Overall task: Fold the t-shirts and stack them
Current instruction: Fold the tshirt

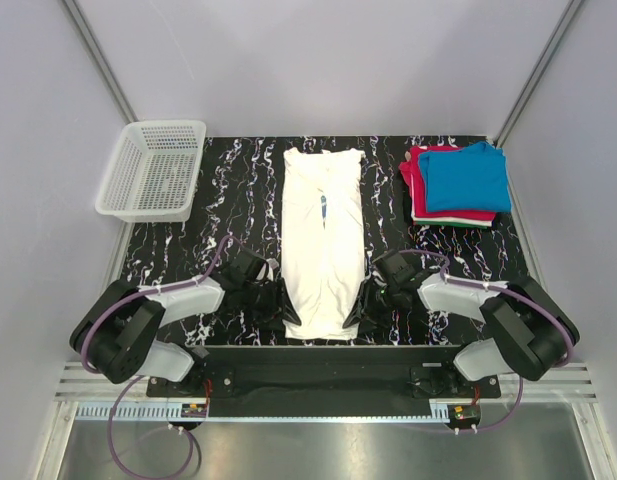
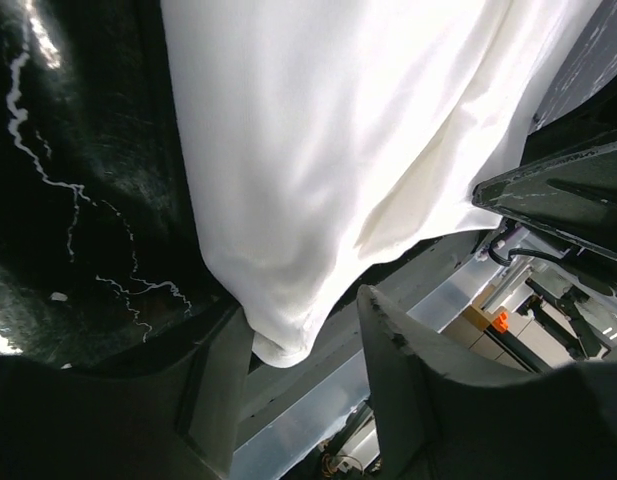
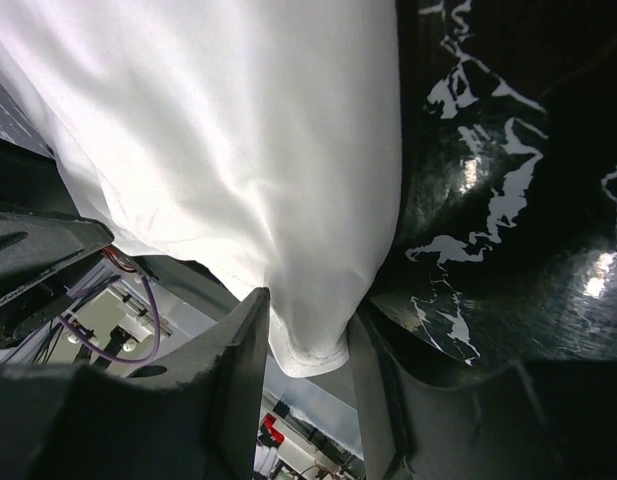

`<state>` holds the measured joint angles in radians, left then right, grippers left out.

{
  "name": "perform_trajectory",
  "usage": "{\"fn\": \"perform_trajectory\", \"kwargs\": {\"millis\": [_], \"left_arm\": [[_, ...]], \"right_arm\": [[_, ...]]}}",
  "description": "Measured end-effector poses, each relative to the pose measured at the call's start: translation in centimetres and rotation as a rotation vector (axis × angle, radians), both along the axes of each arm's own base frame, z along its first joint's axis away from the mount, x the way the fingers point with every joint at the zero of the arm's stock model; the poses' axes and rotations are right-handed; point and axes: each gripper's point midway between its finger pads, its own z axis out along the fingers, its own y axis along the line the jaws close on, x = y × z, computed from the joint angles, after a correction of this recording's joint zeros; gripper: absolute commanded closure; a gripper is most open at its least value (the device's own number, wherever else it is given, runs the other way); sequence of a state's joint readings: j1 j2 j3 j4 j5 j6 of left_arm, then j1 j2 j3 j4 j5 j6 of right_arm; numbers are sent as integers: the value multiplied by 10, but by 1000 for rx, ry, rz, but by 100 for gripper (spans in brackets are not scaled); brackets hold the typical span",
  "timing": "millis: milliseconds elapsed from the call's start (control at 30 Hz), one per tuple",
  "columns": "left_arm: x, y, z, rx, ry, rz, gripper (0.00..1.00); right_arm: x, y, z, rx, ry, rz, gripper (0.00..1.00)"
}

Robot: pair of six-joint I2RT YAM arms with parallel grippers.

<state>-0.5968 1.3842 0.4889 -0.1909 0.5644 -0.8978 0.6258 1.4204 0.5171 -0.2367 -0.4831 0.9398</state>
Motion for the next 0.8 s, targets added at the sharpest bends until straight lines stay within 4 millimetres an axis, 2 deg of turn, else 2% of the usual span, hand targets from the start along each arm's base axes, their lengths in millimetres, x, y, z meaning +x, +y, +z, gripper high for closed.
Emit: {"fn": "perform_trajectory", "kwargs": {"millis": [100,200,267,367,400,533,567,600,633,667,800], "left_arm": [[-1,1,-3,9,4,-2,59],[-1,0,-5,8,7,-7,58],[-1,0,-5,4,8,-9,52],[0,-3,-3,-11,1,-16,54],[0,-3,-3,-13,-1,-18,57],[-1,-2,-5,-7,-2,-20,65],[-2,-2,-6,-6,2,-20,70],[-2,-2,-6,-5,2,-21,84],[-2,-2,-7,-3,3,-21,92],[-2,-1,-9,4,2,-23,99],[-5,0,-10,1,8,-33,100]], "right_arm": [[0,2,-1,9,8,5,56],[0,5,-1,23,18,11,52],[1,7,0,32,21,13,46],[1,10,2,46,23,18,46],[1,11,2,48,23,18,54],[1,10,-1,41,29,17,69],[1,9,-3,36,30,15,75],[0,9,-4,37,34,17,85],[0,9,-4,36,35,18,98],[0,8,-6,29,34,17,100],[-1,8,-8,31,43,17,100]]}}
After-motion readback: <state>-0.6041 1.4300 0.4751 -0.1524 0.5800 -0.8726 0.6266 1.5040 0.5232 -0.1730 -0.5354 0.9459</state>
